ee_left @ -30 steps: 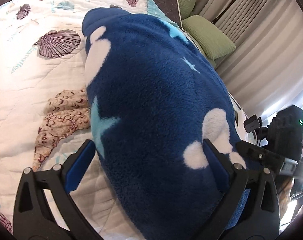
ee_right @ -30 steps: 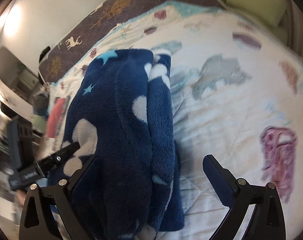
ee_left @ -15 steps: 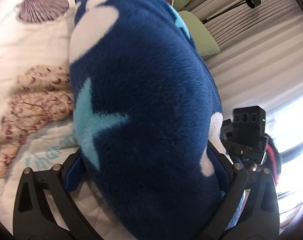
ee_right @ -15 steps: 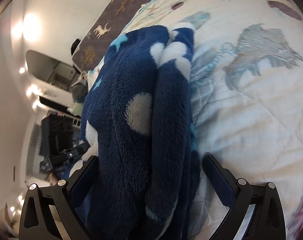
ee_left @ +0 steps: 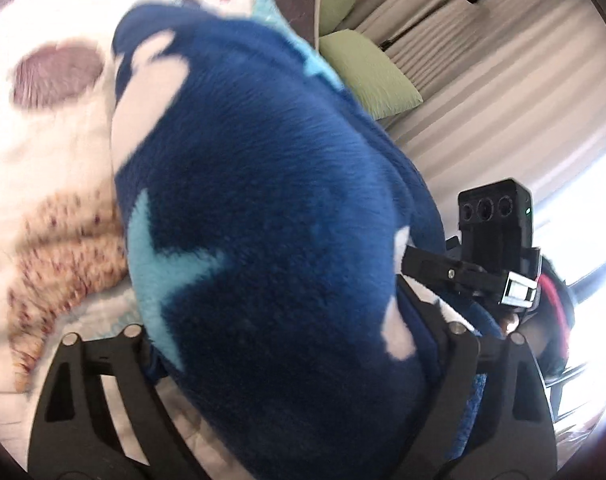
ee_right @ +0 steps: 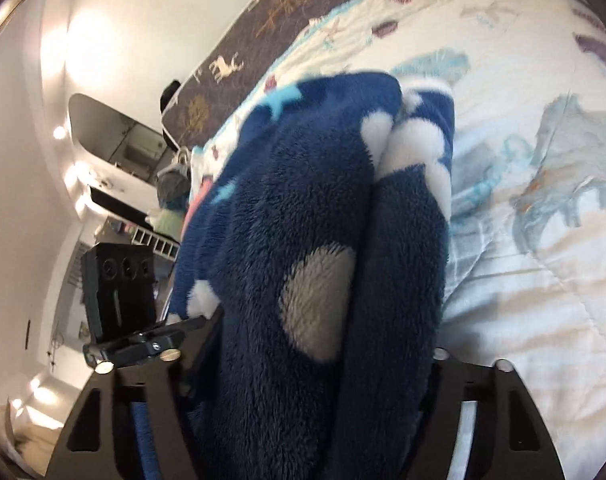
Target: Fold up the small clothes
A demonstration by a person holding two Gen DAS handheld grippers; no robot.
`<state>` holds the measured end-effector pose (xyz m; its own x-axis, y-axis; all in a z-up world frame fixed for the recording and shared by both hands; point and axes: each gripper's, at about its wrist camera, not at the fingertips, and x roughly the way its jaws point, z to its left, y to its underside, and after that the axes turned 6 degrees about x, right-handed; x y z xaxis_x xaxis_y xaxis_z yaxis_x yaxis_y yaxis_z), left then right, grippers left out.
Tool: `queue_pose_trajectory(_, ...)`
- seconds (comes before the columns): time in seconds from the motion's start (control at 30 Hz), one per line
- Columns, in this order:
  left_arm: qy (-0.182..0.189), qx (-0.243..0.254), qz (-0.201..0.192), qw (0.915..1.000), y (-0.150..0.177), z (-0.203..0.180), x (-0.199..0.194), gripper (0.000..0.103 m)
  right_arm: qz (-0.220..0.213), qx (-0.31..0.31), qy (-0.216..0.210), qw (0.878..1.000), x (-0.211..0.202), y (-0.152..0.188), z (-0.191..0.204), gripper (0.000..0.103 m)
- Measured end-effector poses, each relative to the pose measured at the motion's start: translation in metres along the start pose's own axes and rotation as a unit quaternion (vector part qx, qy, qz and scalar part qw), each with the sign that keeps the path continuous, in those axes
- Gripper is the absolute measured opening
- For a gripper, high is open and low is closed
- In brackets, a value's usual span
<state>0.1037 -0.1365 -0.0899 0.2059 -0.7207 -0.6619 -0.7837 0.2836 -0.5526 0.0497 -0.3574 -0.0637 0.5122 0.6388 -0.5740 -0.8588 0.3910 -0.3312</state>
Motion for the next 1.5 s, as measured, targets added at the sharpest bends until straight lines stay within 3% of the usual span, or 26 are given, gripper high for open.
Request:
queue_pose_trajectory(0.23, 0.006, 0.067, -0.065, 0.9957, -0.054, -0.043, -0.041, 0.089, -0.066, -0.050, -0.009, 0.996, -0.052, -0.028, 0.051, 0.067)
queue_pose_trajectory(0.47, -0.015, 0.128, -0.137, 0.9822, -0.138, -0.086, -0.075, 0.089, -0.119, -0.119, -0.028, 0.985, -0.109, -0.106, 0.111, 0.067)
queue_pose_trajectory(0.63, -0.020, 0.142, -0.163, 0.9761, -0.215, -0.085, -0.065, 0.089, -0.138, -0.145, -0.026, 0.979, -0.128, -0.170, 0.130, 0.067)
queue_pose_trajectory(0.8, -0.030, 0.140, -0.196, 0.9702, -0.273, -0.051, -0.043, 0.090, -0.169, -0.160, -0.017, 0.972, -0.133, -0.233, 0.121, 0.067)
queue_pose_trajectory(1.03, -0.052, 0.135, -0.189, 0.9713, -0.310, 0.008, 0.017, 0.090, -0.164, -0.146, -0.021, 0.975, -0.075, -0.313, 0.088, 0.067)
queue_pose_trajectory(1.33, -0.071, 0.102, -0.161, 0.9791, -0.341, 0.094, 0.110, 0.090, -0.134, -0.099, -0.014, 0.986, 0.030, -0.380, -0.005, 0.067)
queue_pose_trajectory(1.43, -0.070, 0.088, -0.155, 0.9815, -0.338, 0.125, 0.141, 0.090, -0.132, -0.090, -0.002, 0.987, 0.063, -0.402, -0.032, 0.067)
queue_pose_trajectory(1.5, -0.089, 0.078, -0.132, 0.9841, -0.326, 0.147, 0.169, 0.090, -0.113, -0.080, 0.016, 0.990, 0.094, -0.410, -0.057, 0.068)
